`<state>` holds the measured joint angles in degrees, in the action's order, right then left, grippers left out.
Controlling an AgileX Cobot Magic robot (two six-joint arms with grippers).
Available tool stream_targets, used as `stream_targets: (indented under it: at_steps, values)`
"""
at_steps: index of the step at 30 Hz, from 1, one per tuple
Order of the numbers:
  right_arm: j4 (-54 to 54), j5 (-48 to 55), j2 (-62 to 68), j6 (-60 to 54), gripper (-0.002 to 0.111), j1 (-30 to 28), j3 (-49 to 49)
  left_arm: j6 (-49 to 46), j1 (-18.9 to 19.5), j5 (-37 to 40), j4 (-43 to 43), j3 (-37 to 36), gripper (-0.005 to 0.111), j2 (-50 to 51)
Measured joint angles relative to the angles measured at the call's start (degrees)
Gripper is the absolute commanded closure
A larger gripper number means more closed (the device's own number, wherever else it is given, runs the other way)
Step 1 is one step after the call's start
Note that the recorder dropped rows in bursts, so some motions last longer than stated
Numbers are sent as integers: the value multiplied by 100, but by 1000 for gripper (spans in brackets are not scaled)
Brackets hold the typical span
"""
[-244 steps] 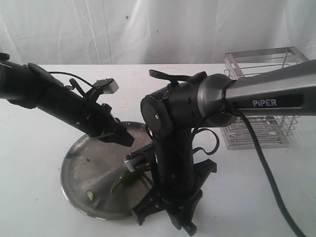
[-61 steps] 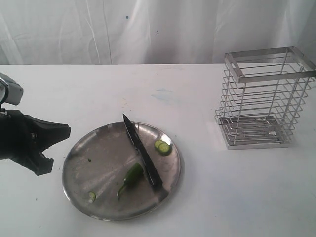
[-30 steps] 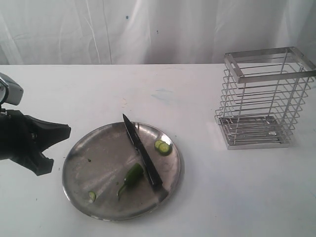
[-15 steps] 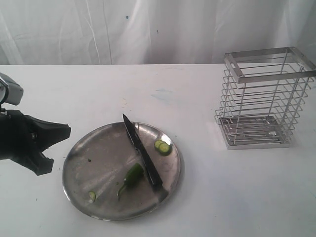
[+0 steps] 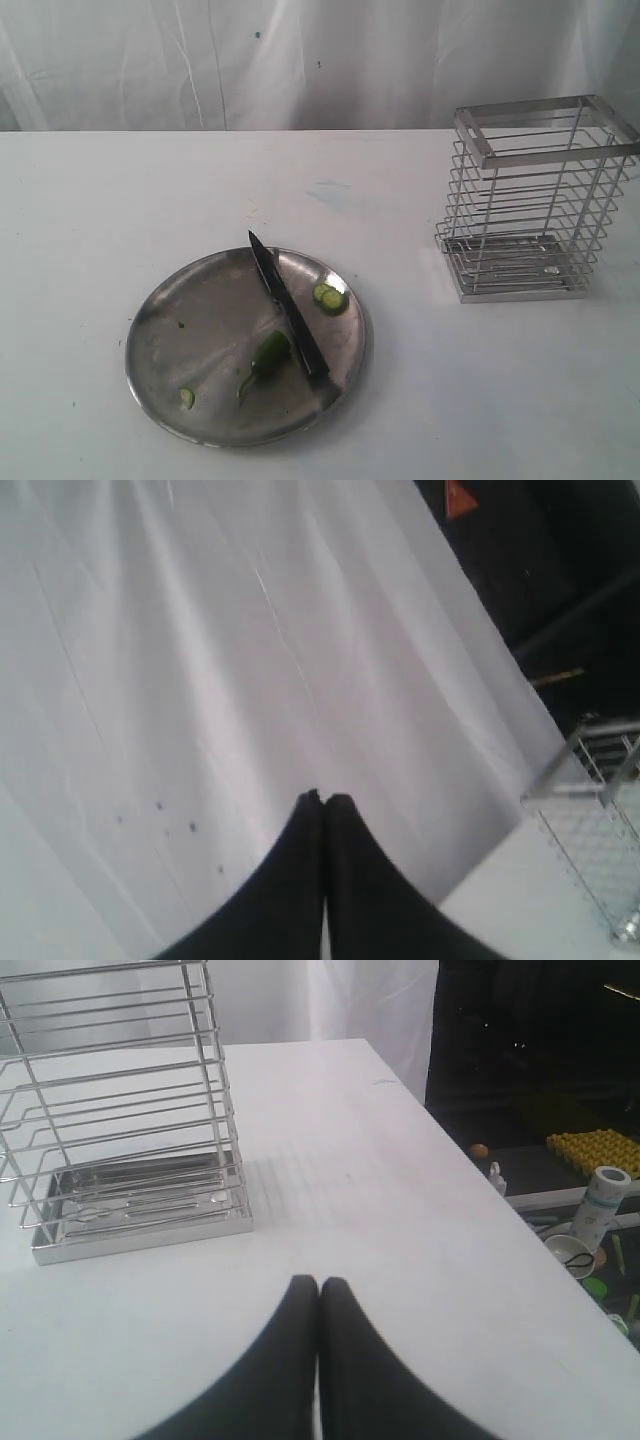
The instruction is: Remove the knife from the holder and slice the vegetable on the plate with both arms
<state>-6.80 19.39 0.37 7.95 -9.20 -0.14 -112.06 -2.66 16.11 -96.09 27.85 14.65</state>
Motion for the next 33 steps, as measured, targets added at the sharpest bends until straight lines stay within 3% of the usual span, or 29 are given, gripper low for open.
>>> stream_targets:
  at_steps: [3, 6, 8, 10, 13, 18, 24, 33]
  values:
    - [0, 0, 0, 4, 108, 0, 0, 0, 0, 11, 211, 60, 107, -796]
    - [0, 0, 0, 4, 108, 0, 0, 1188, 0, -236, 2127, 68, 107, -975]
    - [0, 0, 0, 4, 108, 0, 0, 3130, 0, -290, 3957, 68, 107, -1009]
    - [0, 0, 0, 4, 108, 0, 0, 5740, 0, -87, 6030, 54, 107, -1022]
    - [0, 13, 0, 4, 108, 0, 0, 8588, 0, 329, 8006, -313, 107, -1022]
    - [0, 23, 0, 4, 108, 0, 0, 10277, 243, 278, 8885, -1469, 107, -1154]
    - [-11, 23, 0, 14, 108, 0, 0, 10709, 571, -660, 9342, -2530, 107, -1415]
    - [-11, 23, 0, 18, 108, 0, 0, 11691, 401, -196, 10468, -2765, 107, -1437]
